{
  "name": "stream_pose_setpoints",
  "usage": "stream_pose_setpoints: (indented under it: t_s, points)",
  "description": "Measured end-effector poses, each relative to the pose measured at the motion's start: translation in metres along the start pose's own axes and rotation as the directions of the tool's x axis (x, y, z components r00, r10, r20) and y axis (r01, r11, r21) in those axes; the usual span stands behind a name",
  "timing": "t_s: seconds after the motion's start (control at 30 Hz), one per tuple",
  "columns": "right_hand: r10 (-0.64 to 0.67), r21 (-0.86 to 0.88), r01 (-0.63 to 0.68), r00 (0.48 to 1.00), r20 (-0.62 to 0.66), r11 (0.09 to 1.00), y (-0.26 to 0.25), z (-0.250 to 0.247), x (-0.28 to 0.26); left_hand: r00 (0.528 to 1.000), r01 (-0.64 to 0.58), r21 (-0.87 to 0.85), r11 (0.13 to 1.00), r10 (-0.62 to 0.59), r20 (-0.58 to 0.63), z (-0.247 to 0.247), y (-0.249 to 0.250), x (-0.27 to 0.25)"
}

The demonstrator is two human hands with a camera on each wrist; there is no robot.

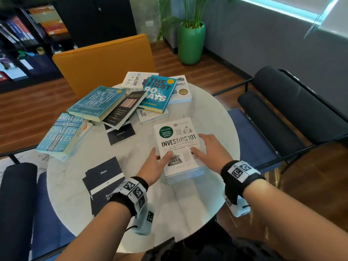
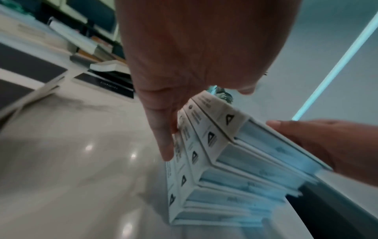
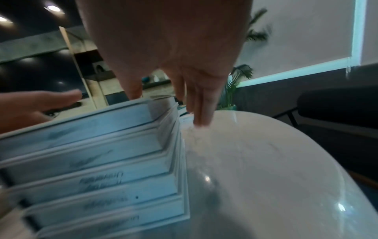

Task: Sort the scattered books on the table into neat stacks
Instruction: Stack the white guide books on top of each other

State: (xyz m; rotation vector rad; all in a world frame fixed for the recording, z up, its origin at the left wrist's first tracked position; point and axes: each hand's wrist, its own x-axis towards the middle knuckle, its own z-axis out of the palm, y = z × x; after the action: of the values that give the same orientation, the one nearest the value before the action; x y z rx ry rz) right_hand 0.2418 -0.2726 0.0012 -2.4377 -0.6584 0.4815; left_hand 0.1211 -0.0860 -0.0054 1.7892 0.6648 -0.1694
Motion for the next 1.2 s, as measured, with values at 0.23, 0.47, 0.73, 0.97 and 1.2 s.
stream_pose_setpoints:
  t_s: [0.23, 0.47, 0.73, 0.97, 1.2]
  points:
    - [0.118, 0.189, -0.193, 0.93, 0.349, 0.963, -0.002, 0.003, 0.026, 0.971, 0.195, 0.005, 0.981, -0.194, 0.138, 0.004, 0.009, 0.03]
    - [0.092, 0.36, -0.276, 0.887, 0.452, 0.891, 0.006, 0.006, 0.041, 0.967, 0.226, 0.002, 0.974, -0.224, 0.122, 0.009, 0.01, 0.04]
    - [0.126, 0.358, -0.312, 0.88, 0.457, 0.88, 0.031, -0.023, 0.073, 0.972, 0.204, 0.026, 0.979, -0.205, 0.115, 0.032, 0.036, 0.074]
    - [0.215, 0.292, -0.337, 0.9, 0.38, 0.895, 0.055, -0.06, 0.112, 0.966, 0.228, 0.017, 0.974, -0.228, 0.122, 0.06, 0.072, 0.122]
    - [0.265, 0.267, -0.369, 0.896, 0.356, 0.89, 0.075, -0.086, 0.141, 0.965, 0.234, 0.008, 0.972, -0.233, 0.121, 0.08, 0.093, 0.157]
